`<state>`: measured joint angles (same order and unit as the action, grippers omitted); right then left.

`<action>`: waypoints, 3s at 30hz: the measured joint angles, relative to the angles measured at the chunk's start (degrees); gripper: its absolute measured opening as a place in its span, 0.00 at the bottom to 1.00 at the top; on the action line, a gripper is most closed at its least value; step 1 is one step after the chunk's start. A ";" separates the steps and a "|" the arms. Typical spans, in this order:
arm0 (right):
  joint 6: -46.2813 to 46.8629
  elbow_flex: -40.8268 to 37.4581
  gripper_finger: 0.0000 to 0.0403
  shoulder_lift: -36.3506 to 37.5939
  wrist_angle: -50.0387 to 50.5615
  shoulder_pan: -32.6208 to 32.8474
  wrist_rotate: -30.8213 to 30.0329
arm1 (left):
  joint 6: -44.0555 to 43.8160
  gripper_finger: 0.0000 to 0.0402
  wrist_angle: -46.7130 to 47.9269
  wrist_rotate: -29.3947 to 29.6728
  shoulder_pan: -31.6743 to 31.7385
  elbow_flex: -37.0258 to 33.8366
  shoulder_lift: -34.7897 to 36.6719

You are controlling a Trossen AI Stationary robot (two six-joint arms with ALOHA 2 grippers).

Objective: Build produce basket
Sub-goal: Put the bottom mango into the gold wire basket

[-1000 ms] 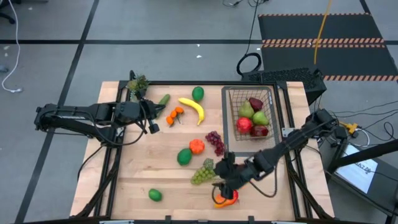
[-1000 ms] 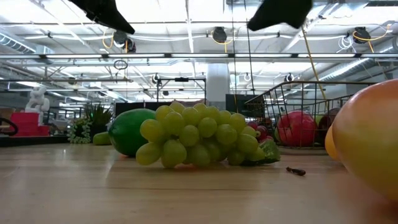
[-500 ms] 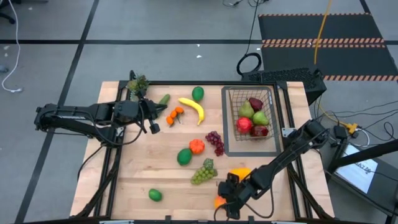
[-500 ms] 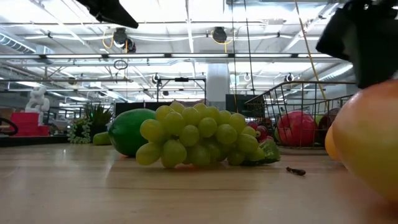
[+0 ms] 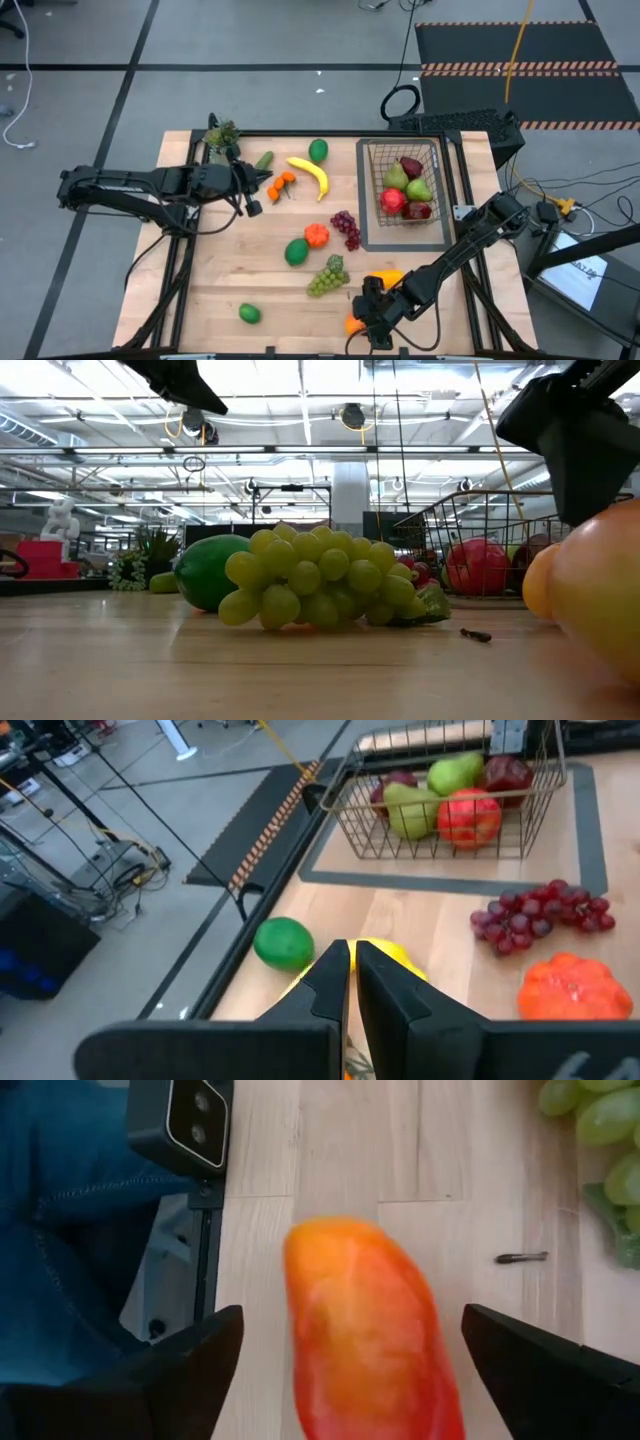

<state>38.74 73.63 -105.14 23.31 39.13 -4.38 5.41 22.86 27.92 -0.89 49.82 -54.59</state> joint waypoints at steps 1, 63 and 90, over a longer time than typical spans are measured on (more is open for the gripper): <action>-0.47 0.00 0.94 0.00 0.07 0.00 -0.02 | 0.04 0.06 -0.03 0.02 0.00 0.00 -0.49; -28.14 -1.28 0.71 16.83 -13.81 -9.57 -29.11 | -1.11 0.06 -1.56 0.02 -3.01 -0.02 -3.50; -55.76 -26.13 0.71 27.46 -62.33 -20.22 -28.56 | -6.26 0.06 0.86 -0.26 -6.70 -0.07 -3.69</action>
<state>-17.02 47.50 -77.68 -39.02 18.92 -32.94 -0.85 23.72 27.66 -7.58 49.76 -58.28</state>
